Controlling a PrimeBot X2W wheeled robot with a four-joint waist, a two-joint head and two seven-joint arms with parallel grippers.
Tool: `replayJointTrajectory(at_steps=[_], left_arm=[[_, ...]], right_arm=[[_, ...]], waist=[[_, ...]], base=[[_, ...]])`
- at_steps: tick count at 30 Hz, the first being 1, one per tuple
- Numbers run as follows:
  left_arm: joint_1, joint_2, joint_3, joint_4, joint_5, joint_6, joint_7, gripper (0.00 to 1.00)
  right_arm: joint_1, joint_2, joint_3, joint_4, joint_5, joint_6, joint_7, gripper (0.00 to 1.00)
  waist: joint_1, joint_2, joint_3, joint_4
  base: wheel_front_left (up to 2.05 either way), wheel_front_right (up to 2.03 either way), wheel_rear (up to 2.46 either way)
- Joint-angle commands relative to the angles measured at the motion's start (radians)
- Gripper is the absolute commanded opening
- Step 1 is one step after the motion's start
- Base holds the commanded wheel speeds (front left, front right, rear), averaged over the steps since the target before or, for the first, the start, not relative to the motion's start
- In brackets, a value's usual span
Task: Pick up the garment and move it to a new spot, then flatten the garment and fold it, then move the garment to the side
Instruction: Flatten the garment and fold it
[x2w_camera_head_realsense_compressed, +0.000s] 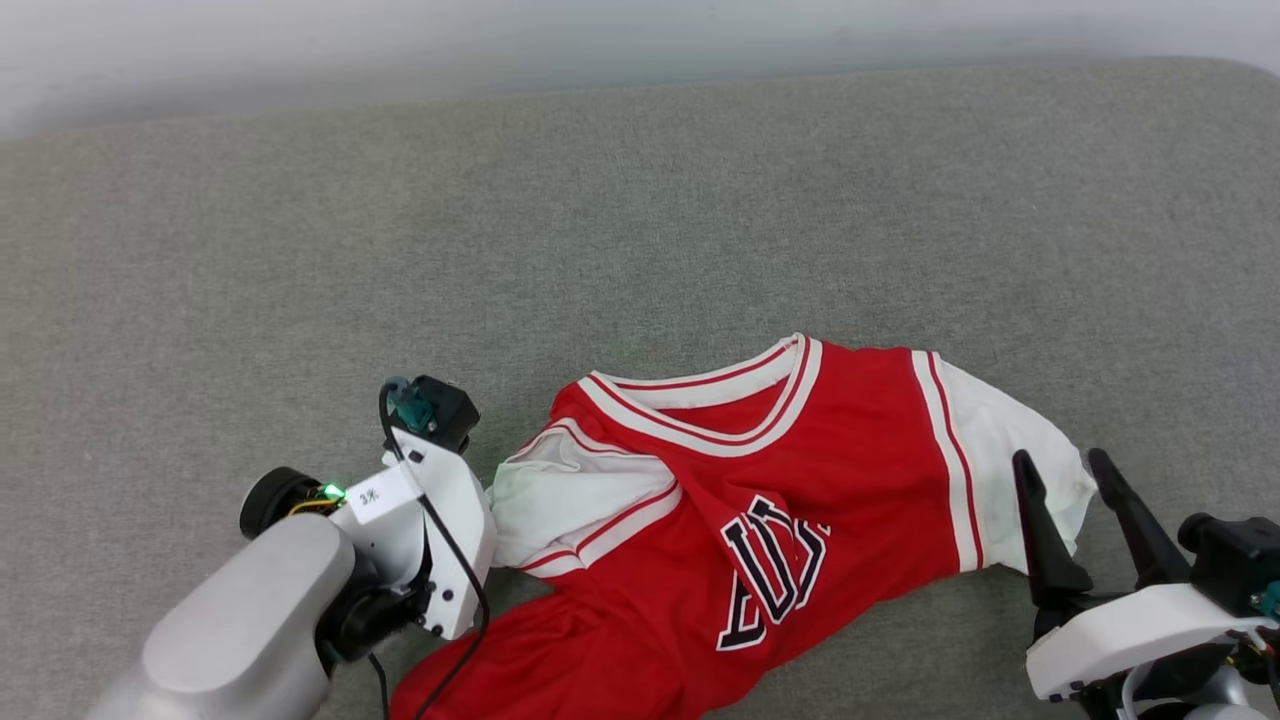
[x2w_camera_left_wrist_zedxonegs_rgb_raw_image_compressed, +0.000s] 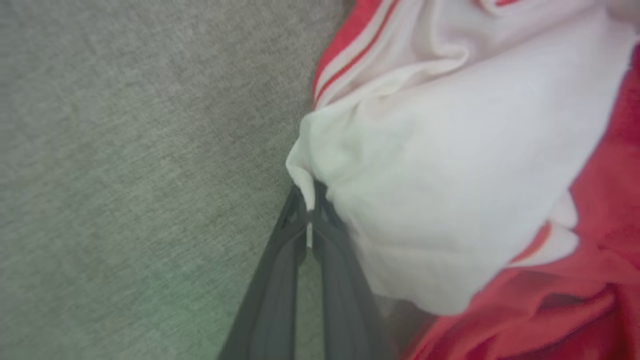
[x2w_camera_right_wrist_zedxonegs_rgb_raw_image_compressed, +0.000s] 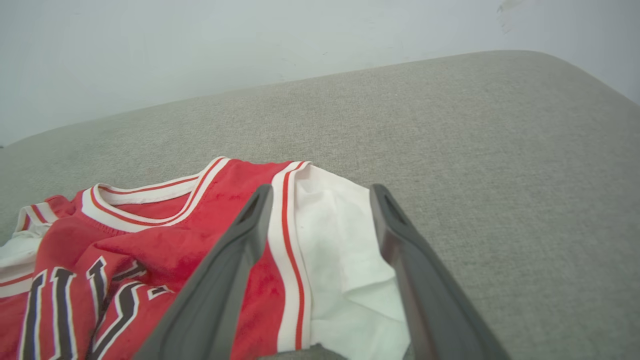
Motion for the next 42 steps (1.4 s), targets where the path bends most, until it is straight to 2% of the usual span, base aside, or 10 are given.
replayJointTrajectory(at_steps=[1, 7, 14, 18, 22, 28, 37, 42], left_arm=[[0.045, -0.010, -0.012, 0.017, 0.014, 0.010, -0.020, 0.00], [0.068, 0.024, 0.074, -0.025, 0.045, 0.089, -0.212, 0.00], [0.135, 0.085, 0.165, -0.086, 0.035, 0.183, -0.322, 0.00], [0.169, 0.124, 0.214, -0.123, 0.024, 0.227, -0.361, 0.00], [0.192, 0.155, 0.250, -0.165, 0.011, 0.260, -0.376, 0.00], [0.201, 0.177, 0.277, -0.219, 0.003, 0.281, -0.385, 0.00], [0.168, 0.156, 0.267, -0.255, 0.009, 0.277, -0.384, 0.00], [0.157, 0.146, 0.260, -0.251, 0.004, 0.269, -0.385, 0.00]], right_arm=[[-0.010, 0.001, -0.008, 0.005, 0.001, -0.001, 0.001, 1.00], [-0.017, 0.001, -0.048, 0.029, -0.009, -0.001, 0.017, 1.00], [-0.032, 0.002, -0.100, 0.085, -0.019, -0.001, 0.078, 1.00], [-0.051, -0.002, -0.144, 0.122, -0.026, -0.001, 0.168, 1.00], [-0.081, -0.050, -0.178, 0.179, -0.006, -0.001, 0.315, 1.00], [-0.154, -0.142, -0.096, 0.240, 0.047, -0.001, 0.530, 1.00], [-0.268, -0.221, 0.090, 0.272, 0.123, -0.001, 0.655, 1.00], [-0.285, -0.245, 0.169, 0.360, 0.161, -0.001, 0.787, 1.00]], waist=[[0.0000, 0.0000, -0.014, 0.011], [0.0000, 0.0000, -0.061, 0.037], [0.0000, 0.0000, -0.103, 0.072], [0.0000, 0.0000, -0.115, 0.088], [0.0000, 0.0000, -0.115, 0.101], [0.0000, 0.0000, -0.089, 0.122], [0.0000, 0.0000, -0.036, 0.152], [0.0000, 0.0000, -0.016, 0.163]], base=[[0.00, 0.00, 0.00], [0.00, 0.00, 0.00], [0.00, 0.00, 0.00], [0.00, 0.00, 0.00], [0.00, 0.00, 0.00], [0.00, 0.00, 0.00], [0.00, 0.00, 0.00], [0.00, 0.00, 0.00]])
